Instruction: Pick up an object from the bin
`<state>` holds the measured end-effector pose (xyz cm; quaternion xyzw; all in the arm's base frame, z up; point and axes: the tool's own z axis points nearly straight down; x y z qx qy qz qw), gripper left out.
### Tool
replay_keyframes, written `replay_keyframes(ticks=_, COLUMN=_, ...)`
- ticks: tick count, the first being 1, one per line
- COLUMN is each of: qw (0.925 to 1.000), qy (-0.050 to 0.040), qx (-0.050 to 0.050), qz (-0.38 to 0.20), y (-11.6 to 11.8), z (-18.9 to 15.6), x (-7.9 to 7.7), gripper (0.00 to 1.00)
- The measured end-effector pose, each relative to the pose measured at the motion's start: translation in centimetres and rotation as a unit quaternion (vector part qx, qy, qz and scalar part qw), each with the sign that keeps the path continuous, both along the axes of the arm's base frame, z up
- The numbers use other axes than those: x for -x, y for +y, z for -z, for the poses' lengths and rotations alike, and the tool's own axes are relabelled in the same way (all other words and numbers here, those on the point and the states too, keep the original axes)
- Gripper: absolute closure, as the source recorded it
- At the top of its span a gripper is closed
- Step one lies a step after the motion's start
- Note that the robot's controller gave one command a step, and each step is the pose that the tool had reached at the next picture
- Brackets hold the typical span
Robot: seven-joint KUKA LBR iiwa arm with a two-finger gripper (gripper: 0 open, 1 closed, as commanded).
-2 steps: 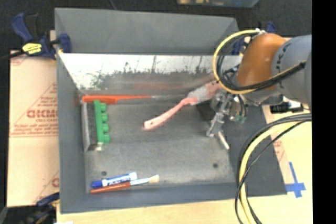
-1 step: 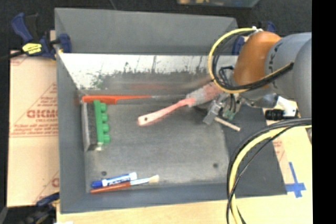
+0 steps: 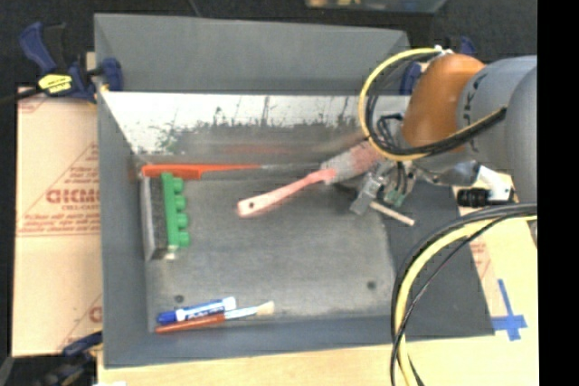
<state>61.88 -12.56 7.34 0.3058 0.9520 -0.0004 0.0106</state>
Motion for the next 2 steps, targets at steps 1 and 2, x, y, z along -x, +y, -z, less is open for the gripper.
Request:
replay_keyframes(ticks=1, qw=1.0, qy=0.0048, qx=-0.001, qz=-0.001, y=0.0, z=-3.4, x=0.3, gripper=1.0)
replay_keyframes(ticks=2, qw=1.0, qy=0.0037, qx=-0.001, qz=-0.003, y=-0.1, z=-8.2, x=0.2, gripper=1.0)
